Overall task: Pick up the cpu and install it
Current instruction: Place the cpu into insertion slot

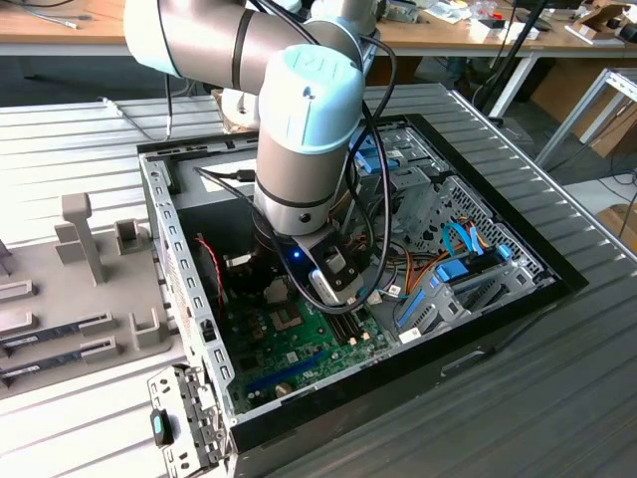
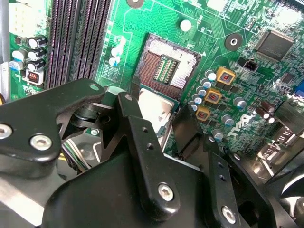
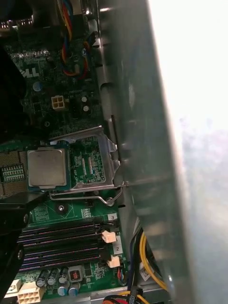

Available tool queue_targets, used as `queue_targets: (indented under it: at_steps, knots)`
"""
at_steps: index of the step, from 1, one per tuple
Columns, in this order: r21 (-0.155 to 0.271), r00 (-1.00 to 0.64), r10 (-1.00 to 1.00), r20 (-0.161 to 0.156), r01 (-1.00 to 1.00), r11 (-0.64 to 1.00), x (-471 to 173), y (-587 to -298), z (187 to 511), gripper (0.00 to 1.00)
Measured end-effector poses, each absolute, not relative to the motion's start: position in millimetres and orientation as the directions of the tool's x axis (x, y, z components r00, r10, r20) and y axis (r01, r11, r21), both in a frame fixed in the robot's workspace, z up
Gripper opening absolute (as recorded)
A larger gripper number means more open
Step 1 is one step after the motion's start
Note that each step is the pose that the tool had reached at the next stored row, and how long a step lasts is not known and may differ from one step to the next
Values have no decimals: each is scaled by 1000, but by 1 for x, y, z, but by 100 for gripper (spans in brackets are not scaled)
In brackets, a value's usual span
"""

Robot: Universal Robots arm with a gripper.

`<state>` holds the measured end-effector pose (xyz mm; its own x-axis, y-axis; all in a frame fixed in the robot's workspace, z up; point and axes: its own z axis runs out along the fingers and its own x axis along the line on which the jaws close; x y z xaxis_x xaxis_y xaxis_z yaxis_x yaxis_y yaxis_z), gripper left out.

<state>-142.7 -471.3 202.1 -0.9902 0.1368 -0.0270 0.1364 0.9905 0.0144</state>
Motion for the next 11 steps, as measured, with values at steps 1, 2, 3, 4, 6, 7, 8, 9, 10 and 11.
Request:
queue_targets:
  at_steps: [1, 2, 3, 4, 6, 7, 8, 9, 10, 11]
  knots:
    - [14, -990, 137, -27, 136, 991, -143, -471, 202, 55]
    - [14, -990, 137, -27, 136, 991, -143, -471, 202, 55]
    - [14, -990, 137, -27, 136, 991, -143, -471, 202, 53]
    - [14, -990, 137, -27, 137, 991, -143, -471, 202, 47]
    - [14, -990, 137, -27, 136, 991, -143, -472, 202, 45]
    - [14, -990, 137, -27, 136, 991, -143, -472, 202, 45]
    - [14, -990, 137, -27, 136, 991, -142, -472, 202, 45]
    - [14, -990, 137, -27, 136, 991, -142, -472, 202, 45]
    - [14, -990, 137, -27, 136, 991, -142, -472, 202, 45]
    - [14, -990, 137, -27, 136, 991, -142, -472, 202, 45]
